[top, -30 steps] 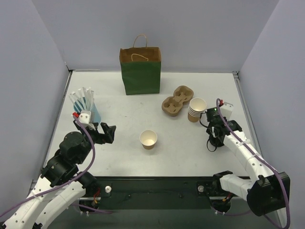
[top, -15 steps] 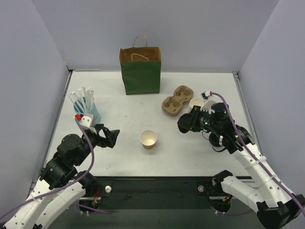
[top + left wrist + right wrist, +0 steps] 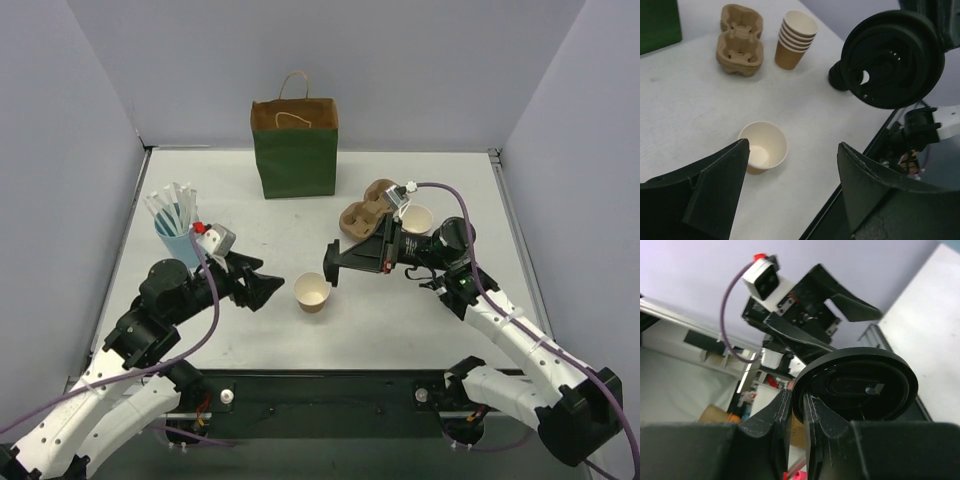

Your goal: Pack the takeout coffee

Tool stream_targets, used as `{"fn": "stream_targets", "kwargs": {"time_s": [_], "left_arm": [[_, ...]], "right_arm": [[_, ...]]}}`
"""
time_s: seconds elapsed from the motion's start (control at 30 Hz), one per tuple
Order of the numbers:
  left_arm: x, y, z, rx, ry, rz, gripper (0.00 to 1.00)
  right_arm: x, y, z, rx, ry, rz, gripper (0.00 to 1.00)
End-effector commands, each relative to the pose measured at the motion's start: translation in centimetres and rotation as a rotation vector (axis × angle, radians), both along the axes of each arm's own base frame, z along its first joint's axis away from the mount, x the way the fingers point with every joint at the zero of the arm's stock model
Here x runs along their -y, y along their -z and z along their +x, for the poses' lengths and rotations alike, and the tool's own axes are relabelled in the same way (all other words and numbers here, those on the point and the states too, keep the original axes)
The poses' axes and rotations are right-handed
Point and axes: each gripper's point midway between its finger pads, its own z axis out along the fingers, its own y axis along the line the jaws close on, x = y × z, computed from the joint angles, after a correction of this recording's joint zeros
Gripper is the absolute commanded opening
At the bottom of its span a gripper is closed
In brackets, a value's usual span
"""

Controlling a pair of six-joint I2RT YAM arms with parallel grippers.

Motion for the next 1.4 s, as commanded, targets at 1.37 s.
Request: {"fn": "stream_targets", "kwargs": {"time_s": [1.37], "left_arm": [[7.5, -6.6, -2.1, -0.336, 0.350, -0.658, 0.59]], "right_arm": [[-0.8, -4.8, -4.9, 0.124, -0.234, 0.226, 0.13]]}}
